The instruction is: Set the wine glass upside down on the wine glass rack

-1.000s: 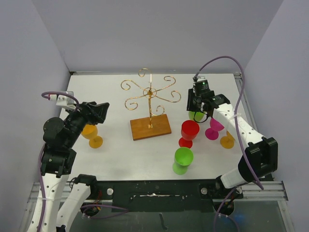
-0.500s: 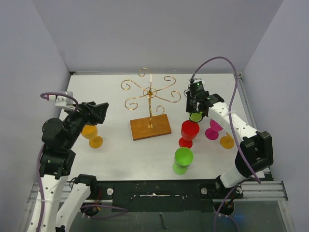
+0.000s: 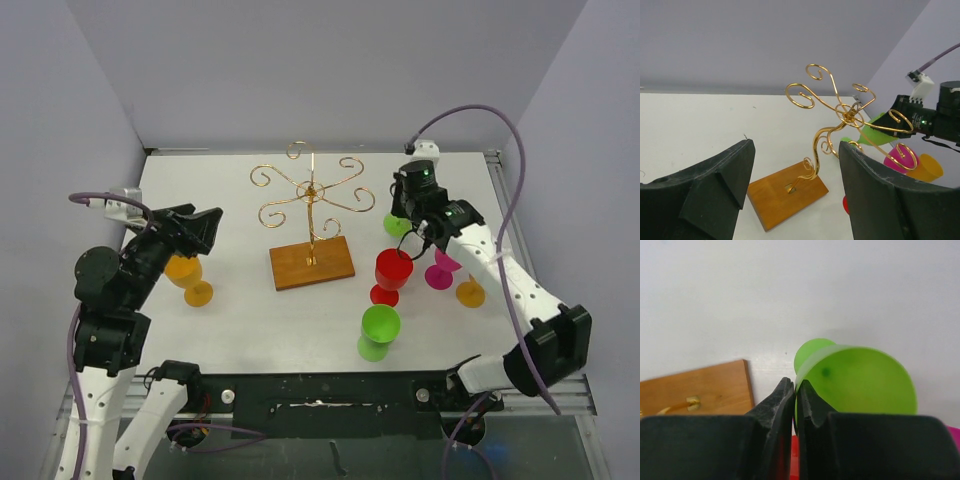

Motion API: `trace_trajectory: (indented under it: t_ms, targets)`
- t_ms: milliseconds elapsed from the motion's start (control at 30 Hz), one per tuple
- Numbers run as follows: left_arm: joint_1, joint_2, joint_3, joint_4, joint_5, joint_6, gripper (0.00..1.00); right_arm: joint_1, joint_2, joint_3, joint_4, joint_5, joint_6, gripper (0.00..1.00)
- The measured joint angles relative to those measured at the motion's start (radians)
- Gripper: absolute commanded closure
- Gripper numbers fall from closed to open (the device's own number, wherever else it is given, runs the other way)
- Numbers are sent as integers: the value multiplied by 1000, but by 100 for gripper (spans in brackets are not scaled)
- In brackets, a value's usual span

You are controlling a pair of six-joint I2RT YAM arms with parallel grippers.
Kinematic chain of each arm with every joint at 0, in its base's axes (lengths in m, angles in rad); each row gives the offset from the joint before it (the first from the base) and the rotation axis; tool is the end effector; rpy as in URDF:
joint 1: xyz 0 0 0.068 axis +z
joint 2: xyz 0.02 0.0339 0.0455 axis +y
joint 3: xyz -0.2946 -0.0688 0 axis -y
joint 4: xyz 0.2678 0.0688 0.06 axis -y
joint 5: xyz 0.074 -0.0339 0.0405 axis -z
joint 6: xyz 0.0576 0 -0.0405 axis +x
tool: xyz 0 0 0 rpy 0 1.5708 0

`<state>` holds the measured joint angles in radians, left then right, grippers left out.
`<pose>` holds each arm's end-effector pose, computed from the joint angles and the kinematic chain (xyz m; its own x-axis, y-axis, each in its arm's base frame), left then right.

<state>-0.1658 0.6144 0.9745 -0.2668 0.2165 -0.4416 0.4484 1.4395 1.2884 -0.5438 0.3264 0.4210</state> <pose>0.1345 -0.0351 0.4460 -0.0760 -0.4105 -0.9087 0.3757 0.8324 -0.4074 0.3270 0.1368 0.3423 -0.6037 0.1391 -0.7849 0.0636 0.9899 0.1265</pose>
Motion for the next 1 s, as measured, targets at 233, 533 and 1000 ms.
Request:
trace_trajectory:
  t_ms: [233, 533, 1000]
  targets:
    - [-3, 54, 95, -6, 43, -65, 34, 48, -266, -22, 235, 67, -67, 100]
    - [-3, 155, 156, 98, 195, -272, 34, 224, -433, -84, 660, 58, -183, 100]
    - [-8, 364, 198, 455, 285, -763, 34, 521, -308, -145, 1250, -81, -330, 100]
